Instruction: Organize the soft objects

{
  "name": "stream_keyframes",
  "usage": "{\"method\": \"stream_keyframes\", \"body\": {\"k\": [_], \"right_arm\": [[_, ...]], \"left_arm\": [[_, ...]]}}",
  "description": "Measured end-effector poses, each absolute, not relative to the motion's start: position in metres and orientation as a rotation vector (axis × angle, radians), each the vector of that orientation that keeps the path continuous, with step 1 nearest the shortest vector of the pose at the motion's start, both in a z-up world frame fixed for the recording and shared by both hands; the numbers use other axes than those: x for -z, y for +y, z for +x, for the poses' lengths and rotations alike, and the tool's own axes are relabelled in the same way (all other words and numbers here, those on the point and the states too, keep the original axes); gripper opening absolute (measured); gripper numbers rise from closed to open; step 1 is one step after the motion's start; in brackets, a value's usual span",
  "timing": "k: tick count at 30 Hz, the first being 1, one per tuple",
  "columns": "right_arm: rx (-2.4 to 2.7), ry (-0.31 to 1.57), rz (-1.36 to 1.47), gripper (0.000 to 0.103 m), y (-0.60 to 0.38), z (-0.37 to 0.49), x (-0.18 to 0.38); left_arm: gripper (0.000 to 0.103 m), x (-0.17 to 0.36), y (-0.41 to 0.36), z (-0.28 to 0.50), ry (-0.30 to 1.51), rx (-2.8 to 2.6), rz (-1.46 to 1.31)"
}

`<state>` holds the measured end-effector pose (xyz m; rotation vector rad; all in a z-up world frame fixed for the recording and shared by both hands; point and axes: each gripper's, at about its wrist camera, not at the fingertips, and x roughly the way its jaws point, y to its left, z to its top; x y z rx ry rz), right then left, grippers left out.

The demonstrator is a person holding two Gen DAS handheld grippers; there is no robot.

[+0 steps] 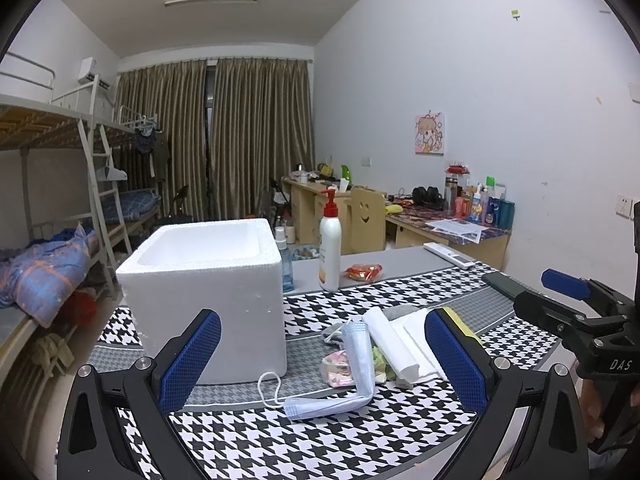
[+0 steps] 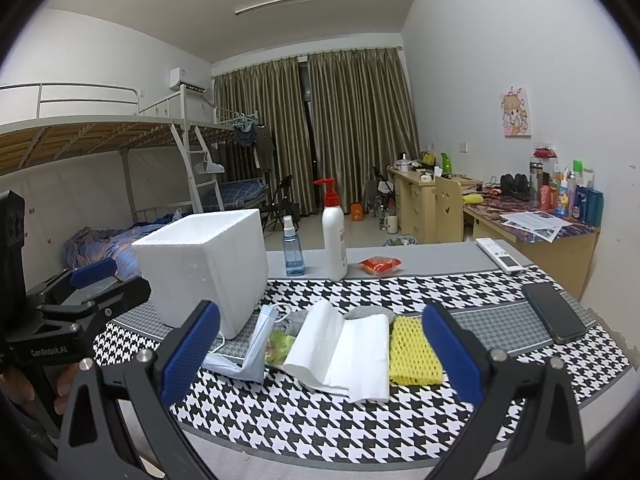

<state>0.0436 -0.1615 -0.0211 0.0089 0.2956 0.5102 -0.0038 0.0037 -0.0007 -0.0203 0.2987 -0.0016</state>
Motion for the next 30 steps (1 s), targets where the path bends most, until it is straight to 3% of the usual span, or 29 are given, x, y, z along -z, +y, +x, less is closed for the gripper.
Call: {"method": "stream_keyframes", "body": {"k": [30], "right_arm": [[-0.492,0.323,-0.001,0.102,-0.159,0.057,0.028]], "left_arm": [[0.102,0.010,-0.004,0.008,0.333,0.034,0.007]]}}
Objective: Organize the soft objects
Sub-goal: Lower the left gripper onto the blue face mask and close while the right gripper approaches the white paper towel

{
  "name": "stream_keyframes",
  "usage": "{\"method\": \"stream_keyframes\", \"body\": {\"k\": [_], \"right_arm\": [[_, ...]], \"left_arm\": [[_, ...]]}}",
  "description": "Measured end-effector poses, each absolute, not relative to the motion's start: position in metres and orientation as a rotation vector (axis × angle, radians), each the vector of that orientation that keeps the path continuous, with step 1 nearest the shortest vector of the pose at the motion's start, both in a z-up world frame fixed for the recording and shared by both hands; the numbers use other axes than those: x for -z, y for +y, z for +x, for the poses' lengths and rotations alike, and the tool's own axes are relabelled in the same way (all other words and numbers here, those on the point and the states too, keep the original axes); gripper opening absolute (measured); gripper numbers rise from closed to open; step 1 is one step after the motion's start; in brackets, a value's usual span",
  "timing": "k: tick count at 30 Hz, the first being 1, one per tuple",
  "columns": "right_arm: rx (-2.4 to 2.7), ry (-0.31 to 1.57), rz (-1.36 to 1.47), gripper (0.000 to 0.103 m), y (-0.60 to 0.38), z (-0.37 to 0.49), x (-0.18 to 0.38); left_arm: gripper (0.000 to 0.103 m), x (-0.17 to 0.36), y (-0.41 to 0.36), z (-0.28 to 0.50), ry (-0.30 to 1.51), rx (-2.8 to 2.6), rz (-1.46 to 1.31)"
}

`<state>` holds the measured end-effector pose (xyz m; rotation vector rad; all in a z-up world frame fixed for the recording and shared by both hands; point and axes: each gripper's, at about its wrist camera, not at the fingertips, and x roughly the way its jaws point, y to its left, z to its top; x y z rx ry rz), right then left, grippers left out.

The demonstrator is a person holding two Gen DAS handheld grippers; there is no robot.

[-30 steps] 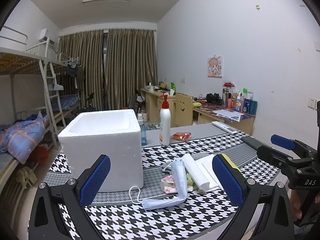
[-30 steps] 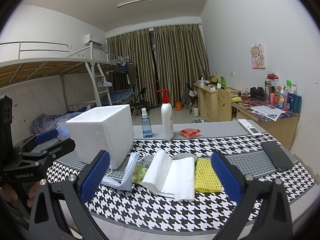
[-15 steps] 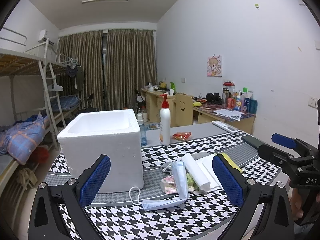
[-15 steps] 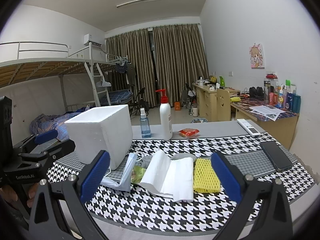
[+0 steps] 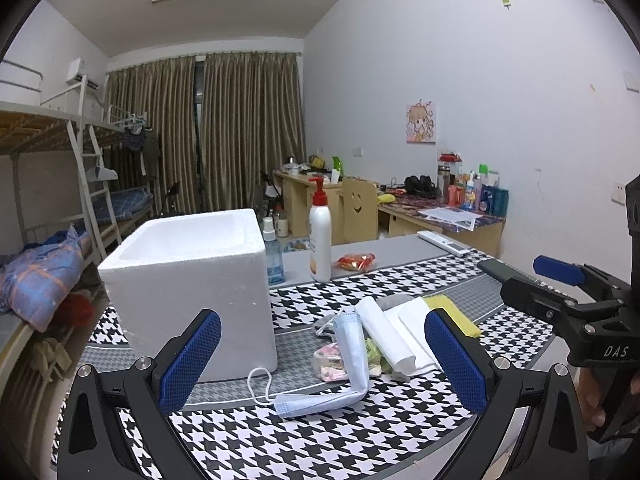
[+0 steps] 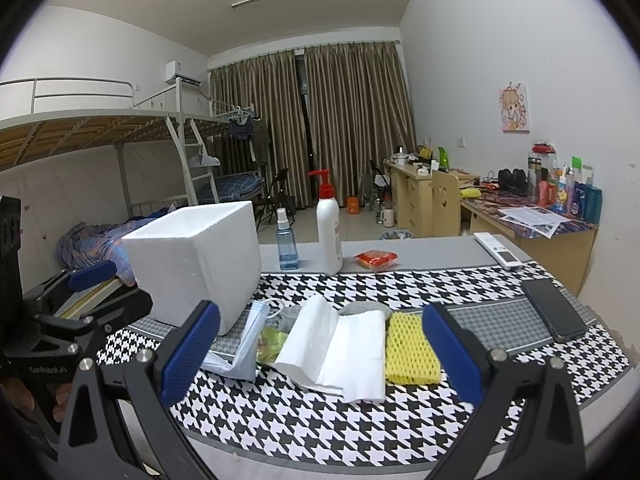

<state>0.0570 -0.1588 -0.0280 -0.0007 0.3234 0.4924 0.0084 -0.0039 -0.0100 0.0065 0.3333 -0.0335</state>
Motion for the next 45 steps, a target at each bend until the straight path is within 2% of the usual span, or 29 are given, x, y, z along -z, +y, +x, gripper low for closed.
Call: {"method": "stream_keyframes", "body": {"k": [32,45], "right_arm": [[-0.441,0.499,0.008,0.102,-0.160,0.111,0.069],[-0.447,0.566,0.010,0.102,-0.150,0.123,0.081]], "left_arm": [[0.101,0.057,-0.018,0.062,0.561,0.084,0.058],[0.084,0.075,-0.021,0.081,0.652,0.108,0.071]]}}
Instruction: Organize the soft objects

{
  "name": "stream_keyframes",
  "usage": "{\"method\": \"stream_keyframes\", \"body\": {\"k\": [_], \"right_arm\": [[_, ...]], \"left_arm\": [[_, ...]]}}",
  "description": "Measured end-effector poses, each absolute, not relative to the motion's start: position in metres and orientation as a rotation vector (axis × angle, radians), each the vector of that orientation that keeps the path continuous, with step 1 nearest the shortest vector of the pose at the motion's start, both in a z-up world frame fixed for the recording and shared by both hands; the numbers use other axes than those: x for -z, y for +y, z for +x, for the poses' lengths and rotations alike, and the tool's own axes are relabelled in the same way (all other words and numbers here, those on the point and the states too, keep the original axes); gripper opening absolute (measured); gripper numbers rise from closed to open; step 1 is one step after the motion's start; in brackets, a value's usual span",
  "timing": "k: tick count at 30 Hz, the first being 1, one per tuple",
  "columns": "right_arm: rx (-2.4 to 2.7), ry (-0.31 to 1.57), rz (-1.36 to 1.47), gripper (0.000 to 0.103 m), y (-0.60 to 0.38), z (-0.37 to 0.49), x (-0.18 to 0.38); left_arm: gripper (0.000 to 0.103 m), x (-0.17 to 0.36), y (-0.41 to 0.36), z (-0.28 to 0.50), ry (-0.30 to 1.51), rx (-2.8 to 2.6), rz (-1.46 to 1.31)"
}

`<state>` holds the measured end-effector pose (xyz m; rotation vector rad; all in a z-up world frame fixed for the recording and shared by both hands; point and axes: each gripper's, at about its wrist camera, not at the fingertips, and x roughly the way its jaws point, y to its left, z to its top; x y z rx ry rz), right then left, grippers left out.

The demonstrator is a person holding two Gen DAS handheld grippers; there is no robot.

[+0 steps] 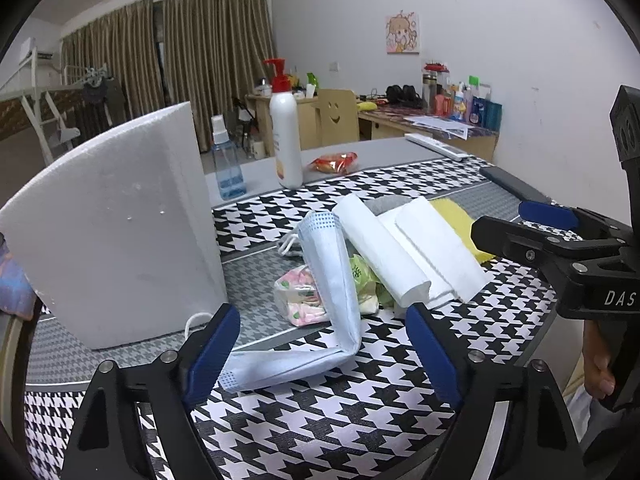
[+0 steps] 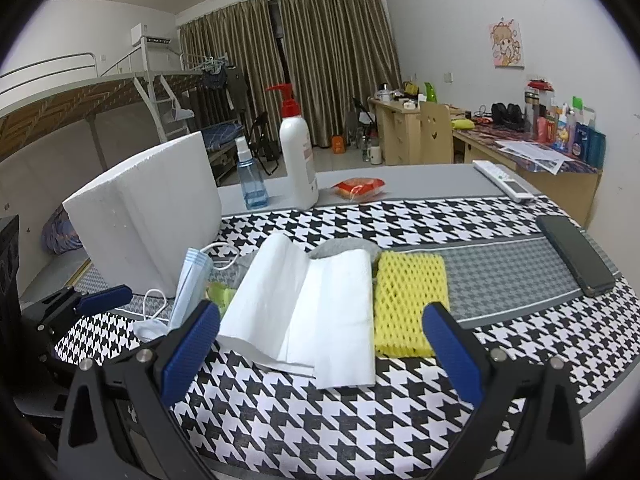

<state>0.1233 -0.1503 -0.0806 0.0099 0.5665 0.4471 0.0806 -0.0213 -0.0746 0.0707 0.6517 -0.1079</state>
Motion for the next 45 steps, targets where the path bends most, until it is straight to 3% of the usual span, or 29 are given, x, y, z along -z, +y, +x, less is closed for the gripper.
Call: {"method": "stream_keyframes", "body": {"k": [9,22,33,38,45], "right_arm": [[-0.447,0.587,0.016,0.102,-0.148,0.128,0.084],[-0.482,0.620,0.006,0.102,-0.138,0.134,0.091],[-0.493,0.668,-0.014,0.102,-0.130,0.140,0.101],[-0.499,0.699,-0.012,0.098,-0.128,0.143,0.106],[-0.493,0.751,-0.034,0.076,-0.120,0.149,0.114]], "left_arm": [[0.058,0.081,-0.025,0.088,0.703,0.135,0.104],[0.046,0.097,-0.028,0.096,0.783,0.138,0.138],[0.017,0.106,-0.026,0.102,0.836,0.155,0.112],[0.011,0.103,-0.018,0.102,0.818,0.162,0.069],[0.011,0.102,-0.013,0.101,0.809,0.175,0.032]]}}
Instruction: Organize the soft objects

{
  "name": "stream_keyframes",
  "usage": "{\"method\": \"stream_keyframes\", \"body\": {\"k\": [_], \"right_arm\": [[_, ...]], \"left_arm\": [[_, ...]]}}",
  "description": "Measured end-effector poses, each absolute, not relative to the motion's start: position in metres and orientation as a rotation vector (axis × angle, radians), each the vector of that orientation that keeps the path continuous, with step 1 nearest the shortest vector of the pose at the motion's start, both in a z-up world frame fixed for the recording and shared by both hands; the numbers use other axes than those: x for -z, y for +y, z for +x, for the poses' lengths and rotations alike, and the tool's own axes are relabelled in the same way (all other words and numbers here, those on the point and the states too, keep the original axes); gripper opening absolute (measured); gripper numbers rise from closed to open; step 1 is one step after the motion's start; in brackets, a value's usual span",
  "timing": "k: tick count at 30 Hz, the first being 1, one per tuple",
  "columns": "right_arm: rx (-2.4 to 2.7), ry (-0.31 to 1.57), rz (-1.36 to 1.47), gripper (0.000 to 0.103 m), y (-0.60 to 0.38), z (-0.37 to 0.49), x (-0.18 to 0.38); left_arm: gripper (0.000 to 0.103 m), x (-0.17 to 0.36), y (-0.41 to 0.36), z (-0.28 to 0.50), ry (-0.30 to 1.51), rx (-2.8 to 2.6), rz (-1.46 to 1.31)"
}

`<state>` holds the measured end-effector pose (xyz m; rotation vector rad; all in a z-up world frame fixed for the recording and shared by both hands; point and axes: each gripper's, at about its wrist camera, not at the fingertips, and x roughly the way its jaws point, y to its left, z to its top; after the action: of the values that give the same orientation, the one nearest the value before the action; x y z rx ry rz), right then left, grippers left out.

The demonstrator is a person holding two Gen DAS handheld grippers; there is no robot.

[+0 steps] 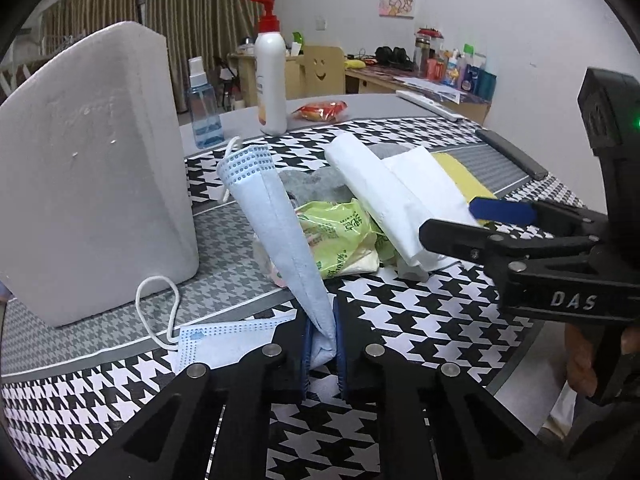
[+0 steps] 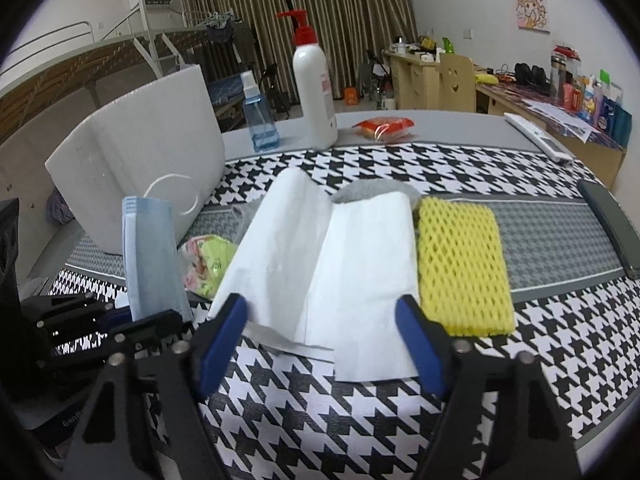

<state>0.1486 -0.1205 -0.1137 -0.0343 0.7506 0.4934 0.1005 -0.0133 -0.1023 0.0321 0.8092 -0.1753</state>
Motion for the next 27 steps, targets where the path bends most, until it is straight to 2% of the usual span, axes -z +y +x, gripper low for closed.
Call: {"method": "stream_keyframes", "body": {"k": [3,6,10,14,16,18,22,27], "right_arm": [[-0.499,0.760,-0.051,0.070,-0.116,0.148,0.114],[-0.491,0.776,-0.070,0.069,-0.111,0.150,0.117],[-0.499,0.819,-0.068,0.047,-0.109,0.158,0.123],[-0.508,0.832,-0.054,0.041,-0.110,0.159,0.125],[-0.521,0.838,-0.046,0.026,-0.110,0.159,0.126],[-0.538,0.842,-0.033,0.016,-0.110,0.158,0.125],[-0.550,0.824,-0.025,0.008,-0.112,0.154,0.118],[-0.557,0.791,0.007,0.007,-0.121,0.151,0.109]], "left_arm": [[0.011,0.102,-0.012,0.100,0.803,0.172,0.023],[0.011,0.101,-0.010,0.099,0.798,0.180,0.011],[0.011,0.100,-0.006,0.096,0.791,0.180,0.003],[0.011,0.099,-0.004,0.095,0.785,0.182,0.000],[0.011,0.099,-0.003,0.094,0.784,0.183,-0.002],[0.011,0.098,-0.003,0.094,0.784,0.183,-0.002],[0.011,0.097,-0.003,0.092,0.774,0.184,0.000],[0.011,0.092,-0.003,0.089,0.756,0.181,0.001]]}}
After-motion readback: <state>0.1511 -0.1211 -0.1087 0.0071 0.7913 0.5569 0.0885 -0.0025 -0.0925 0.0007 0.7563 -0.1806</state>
